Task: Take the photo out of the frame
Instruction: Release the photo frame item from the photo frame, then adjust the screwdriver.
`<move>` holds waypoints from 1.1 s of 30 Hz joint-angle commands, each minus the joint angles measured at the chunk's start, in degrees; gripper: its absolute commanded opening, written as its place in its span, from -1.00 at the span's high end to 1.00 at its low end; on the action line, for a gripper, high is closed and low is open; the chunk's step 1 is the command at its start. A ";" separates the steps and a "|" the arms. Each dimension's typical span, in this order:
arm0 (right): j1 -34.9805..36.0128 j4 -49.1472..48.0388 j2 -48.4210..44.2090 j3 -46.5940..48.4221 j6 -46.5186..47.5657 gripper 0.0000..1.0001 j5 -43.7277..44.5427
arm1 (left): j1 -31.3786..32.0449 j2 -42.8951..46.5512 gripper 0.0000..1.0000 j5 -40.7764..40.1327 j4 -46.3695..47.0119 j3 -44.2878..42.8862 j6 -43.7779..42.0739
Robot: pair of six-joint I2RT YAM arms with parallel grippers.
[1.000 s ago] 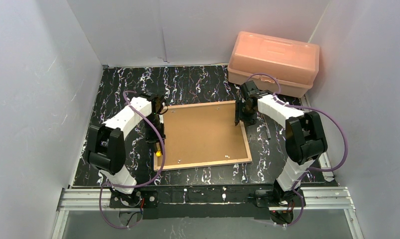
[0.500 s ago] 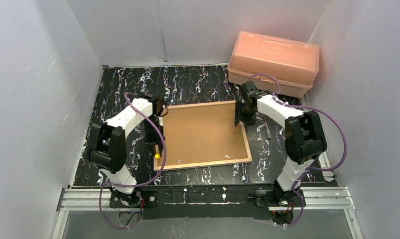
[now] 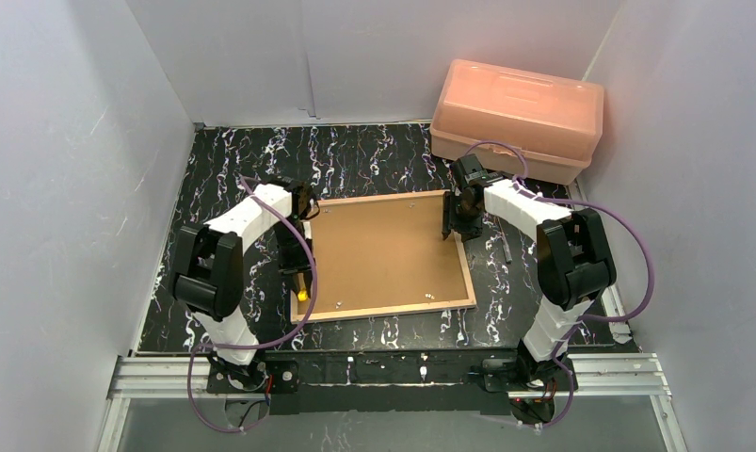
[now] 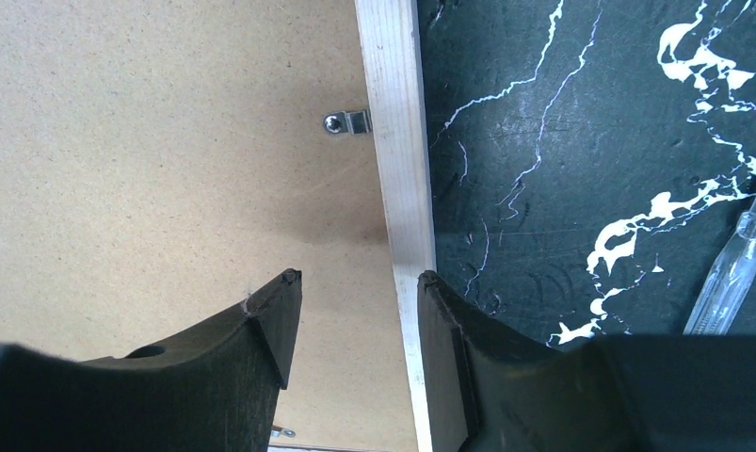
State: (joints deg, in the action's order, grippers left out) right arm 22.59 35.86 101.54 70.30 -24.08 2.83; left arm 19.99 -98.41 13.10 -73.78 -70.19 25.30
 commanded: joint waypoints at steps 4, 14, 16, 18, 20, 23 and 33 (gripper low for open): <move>0.24 0.35 0.07 0.95 -0.37 -0.11 0.68 | -0.10 0.62 1.00 3.24 -0.54 -3.44 -1.93; 1.53 1.05 -1.70 4.36 1.48 -0.11 1.88 | -0.05 3.14 1.00 11.15 0.64 -5.91 -2.73; 2.14 0.94 -1.91 5.38 2.16 -0.11 0.30 | -0.02 3.76 1.00 15.18 2.82 -5.91 -2.13; 2.80 -0.01 -2.02 6.15 2.75 -0.10 -3.37 | 0.22 4.24 1.00 18.66 5.35 -6.14 -1.03; 3.77 -1.28 -1.88 6.78 2.92 -0.08 -8.70 | 1.07 4.38 1.00 21.41 7.80 -6.84 0.43; 5.73 -4.00 -1.62 7.39 2.97 -0.08 -16.11 | 2.82 3.75 1.00 24.03 10.82 -9.29 1.97; 9.61 -5.01 -1.80 10.16 4.13 -0.09 -22.86 | 5.41 2.69 1.00 24.61 16.91 -12.34 6.50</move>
State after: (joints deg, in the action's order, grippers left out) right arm 32.40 32.27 101.60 77.87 -21.26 -16.88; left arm 25.41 -96.99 35.92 -58.98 -81.60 29.04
